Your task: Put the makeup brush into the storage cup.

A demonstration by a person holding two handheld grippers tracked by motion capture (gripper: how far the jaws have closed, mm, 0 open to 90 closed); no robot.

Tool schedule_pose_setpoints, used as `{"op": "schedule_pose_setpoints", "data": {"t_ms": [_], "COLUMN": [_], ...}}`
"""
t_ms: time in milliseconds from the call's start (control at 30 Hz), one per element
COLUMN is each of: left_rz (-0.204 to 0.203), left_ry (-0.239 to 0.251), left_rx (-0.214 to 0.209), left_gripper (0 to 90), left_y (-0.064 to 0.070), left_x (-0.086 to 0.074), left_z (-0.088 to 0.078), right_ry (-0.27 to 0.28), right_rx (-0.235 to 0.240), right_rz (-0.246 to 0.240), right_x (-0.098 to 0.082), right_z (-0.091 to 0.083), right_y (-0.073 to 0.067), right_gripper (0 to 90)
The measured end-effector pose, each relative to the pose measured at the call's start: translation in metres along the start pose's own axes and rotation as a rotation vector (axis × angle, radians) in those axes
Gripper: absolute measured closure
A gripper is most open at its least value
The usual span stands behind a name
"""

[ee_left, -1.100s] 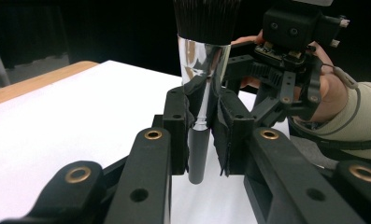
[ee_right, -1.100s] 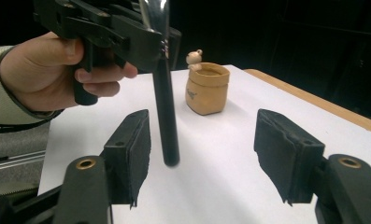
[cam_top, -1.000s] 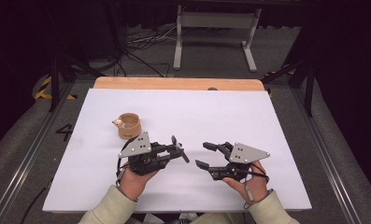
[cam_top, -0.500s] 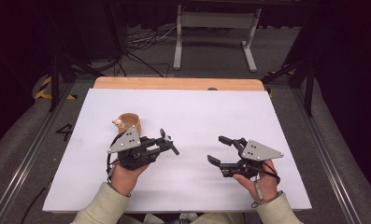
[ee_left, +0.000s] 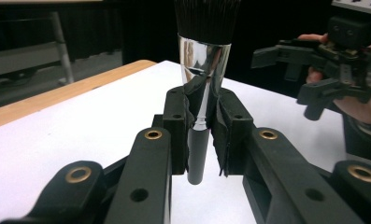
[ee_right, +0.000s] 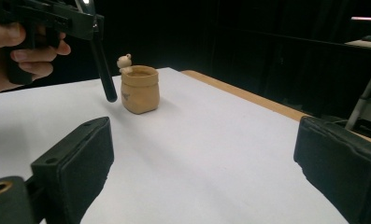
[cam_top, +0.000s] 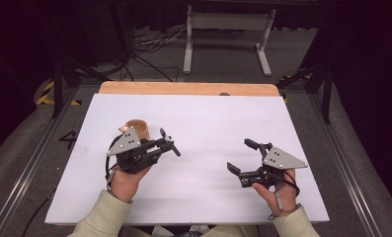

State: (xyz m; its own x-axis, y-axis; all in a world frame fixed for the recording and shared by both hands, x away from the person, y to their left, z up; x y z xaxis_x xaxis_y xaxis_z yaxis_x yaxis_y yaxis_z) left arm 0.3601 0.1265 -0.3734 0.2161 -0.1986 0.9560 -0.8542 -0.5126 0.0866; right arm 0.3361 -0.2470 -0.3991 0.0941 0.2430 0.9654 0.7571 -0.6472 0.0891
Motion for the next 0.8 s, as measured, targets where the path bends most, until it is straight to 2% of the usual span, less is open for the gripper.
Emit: {"op": "schedule_pose_setpoints", "data": {"t_ms": [100,233,333,567,800], "left_rz": [-0.001,-0.007,-0.012,-0.027,-0.046], "left_ry": [-0.003,0.006,0.009,0.021,0.026], "left_rx": [0.023,0.047,0.062,0.096,0.125], "left_gripper": [77.1,77.1,77.1,77.1,77.1], "left_y": [-0.003,-0.007,-0.012,-0.021,-0.030], "left_x": [0.001,0.002,0.003,0.008,0.009], "left_z": [-0.002,-0.004,-0.008,-0.011,-0.012], "right_ry": [0.004,-0.010,-0.007,-0.015,-0.021], "right_rx": [-0.025,-0.017,-0.018,-0.025,-0.063], "right_rz": [0.010,0.019,0.046,0.041,0.035], "right_x": [-0.002,-0.005,-0.008,-0.013,-0.017], "right_z": [-0.003,-0.006,-0.007,-0.010,-0.016], "right_y": [0.004,0.008,0.010,0.010,0.013], "right_gripper": [2.6,0.5,0.7,0.7,0.6]}}
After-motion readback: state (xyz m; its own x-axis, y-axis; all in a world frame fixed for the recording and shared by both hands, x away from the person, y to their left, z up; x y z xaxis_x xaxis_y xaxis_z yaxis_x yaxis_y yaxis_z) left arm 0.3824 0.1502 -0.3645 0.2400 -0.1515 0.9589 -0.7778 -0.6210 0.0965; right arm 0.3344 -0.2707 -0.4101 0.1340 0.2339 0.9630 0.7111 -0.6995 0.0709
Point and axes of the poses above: each handheld gripper's, and its own axes: z roughly forward along the jaws, x roughly out of its top, y roughly to its right, the point moved 1 cm from there along z, roughly forward along the jaws, and after that the axes turned 4 degrees about -y, right-handed, at the moved point
